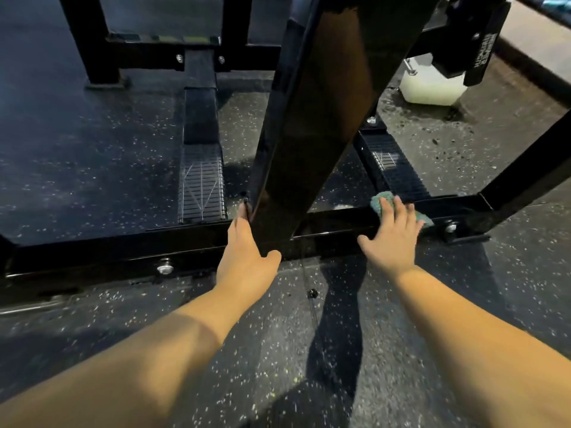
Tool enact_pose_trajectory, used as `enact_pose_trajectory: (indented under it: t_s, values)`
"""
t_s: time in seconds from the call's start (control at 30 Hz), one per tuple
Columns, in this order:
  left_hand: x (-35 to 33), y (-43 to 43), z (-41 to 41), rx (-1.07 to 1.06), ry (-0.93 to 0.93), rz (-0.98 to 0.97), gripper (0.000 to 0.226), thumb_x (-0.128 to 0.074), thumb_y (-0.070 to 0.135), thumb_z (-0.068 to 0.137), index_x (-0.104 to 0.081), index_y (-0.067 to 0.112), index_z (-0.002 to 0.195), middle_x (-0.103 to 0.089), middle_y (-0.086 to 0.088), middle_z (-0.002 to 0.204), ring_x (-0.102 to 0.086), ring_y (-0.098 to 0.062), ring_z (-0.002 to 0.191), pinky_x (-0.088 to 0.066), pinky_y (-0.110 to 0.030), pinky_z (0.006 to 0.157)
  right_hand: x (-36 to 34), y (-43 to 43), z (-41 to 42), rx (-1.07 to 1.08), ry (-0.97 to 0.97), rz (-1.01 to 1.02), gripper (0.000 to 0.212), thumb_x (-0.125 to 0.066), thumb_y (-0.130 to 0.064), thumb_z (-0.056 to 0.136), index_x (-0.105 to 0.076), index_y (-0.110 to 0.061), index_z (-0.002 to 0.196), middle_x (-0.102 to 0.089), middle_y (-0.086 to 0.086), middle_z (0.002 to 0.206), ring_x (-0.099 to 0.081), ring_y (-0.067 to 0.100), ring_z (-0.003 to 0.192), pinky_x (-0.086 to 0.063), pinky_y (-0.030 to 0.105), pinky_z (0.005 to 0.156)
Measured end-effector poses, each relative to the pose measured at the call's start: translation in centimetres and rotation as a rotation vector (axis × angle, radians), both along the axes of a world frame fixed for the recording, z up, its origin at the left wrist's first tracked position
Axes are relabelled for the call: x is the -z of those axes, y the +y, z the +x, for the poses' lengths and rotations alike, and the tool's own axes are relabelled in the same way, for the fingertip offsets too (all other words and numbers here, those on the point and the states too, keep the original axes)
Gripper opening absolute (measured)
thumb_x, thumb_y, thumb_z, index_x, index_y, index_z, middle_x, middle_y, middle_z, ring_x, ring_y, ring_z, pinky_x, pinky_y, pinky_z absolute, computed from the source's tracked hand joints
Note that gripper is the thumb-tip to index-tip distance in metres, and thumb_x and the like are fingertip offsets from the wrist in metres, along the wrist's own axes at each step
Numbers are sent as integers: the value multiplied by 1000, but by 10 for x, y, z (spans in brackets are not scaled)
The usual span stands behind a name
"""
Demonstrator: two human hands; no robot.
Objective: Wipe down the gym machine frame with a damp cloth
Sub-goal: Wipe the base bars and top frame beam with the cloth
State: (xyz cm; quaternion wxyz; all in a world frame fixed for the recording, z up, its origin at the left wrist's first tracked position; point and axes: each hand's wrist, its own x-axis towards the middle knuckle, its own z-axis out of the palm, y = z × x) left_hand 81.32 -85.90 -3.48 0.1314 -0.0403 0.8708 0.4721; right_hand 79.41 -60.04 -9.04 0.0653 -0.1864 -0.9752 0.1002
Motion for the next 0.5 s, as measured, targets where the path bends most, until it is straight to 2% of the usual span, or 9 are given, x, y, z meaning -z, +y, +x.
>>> enact_pose_trajectory:
  t_s: [0.03,0.1,0.13,0.17,0.23,0.3,0.37,0.43,0.5]
  values:
    - [0,3,2,-30,-7,38,88,-57,16,86,3,36,147,-18,10,151,-59,-26,96,-52,-35,74,-2,-19,0,-20,28,-38,84,-67,-35,74,-32,-10,146,-25,15,155,-13,40,143,-5,54,115]
    - [1,7,4,-80,-4,111,88,-56,13,85,1,35,148,-18,10,152,-49,-21,119,-43,-30,88,1,-75,5,-254,68,-32,78,-58,-36,67,-41,-10,138,-38,12,145,-27,41,137,-12,47,114]
    - [3,5,4,-98,-2,139,87,-56,11,85,-1,33,148,-19,10,152,-42,-17,126,-37,-28,91,6,-105,10,-370,57,-39,77,-53,-36,68,-40,-9,139,-39,10,144,-28,40,136,-11,43,114]
    - [4,5,3,-105,6,153,86,-55,10,84,-4,33,149,-20,9,152,-38,-15,129,-34,-27,93,11,-124,14,-432,54,-51,78,-47,-37,74,-35,-6,144,-35,10,149,-25,39,139,-5,41,115]
    - [6,0,1,-79,4,148,83,-55,9,86,-6,33,149,-21,7,152,-36,-16,131,-34,-29,100,22,-126,13,-426,148,-82,72,-36,-38,85,-28,-6,149,-26,11,155,-18,34,145,6,36,116]
    - [4,-5,0,-25,-11,136,80,-55,11,88,-8,34,148,-25,7,150,-41,-17,127,-39,-32,98,33,-109,17,-301,161,-160,67,-21,-43,91,-12,-19,153,-3,0,160,4,25,148,14,33,116]
    - [2,-5,0,17,-28,135,81,-56,13,89,-6,38,147,-25,8,150,-42,-16,125,-39,-32,97,32,-100,19,-104,208,-444,60,-13,-47,98,11,-24,147,25,-7,152,26,16,141,14,36,118]
    - [2,-5,-3,27,-19,143,83,-59,15,87,-5,42,145,-24,8,150,-41,-18,127,-38,-36,102,13,-104,8,130,294,-831,62,-24,-37,105,16,-19,148,33,-9,149,31,13,140,10,35,118]
    - [4,-2,-3,30,3,164,86,-61,15,86,-6,43,146,-23,9,151,-38,-16,129,-36,-32,100,-10,-118,-10,409,360,-1065,66,-31,-32,105,12,-16,151,32,-5,154,26,14,143,7,33,119]
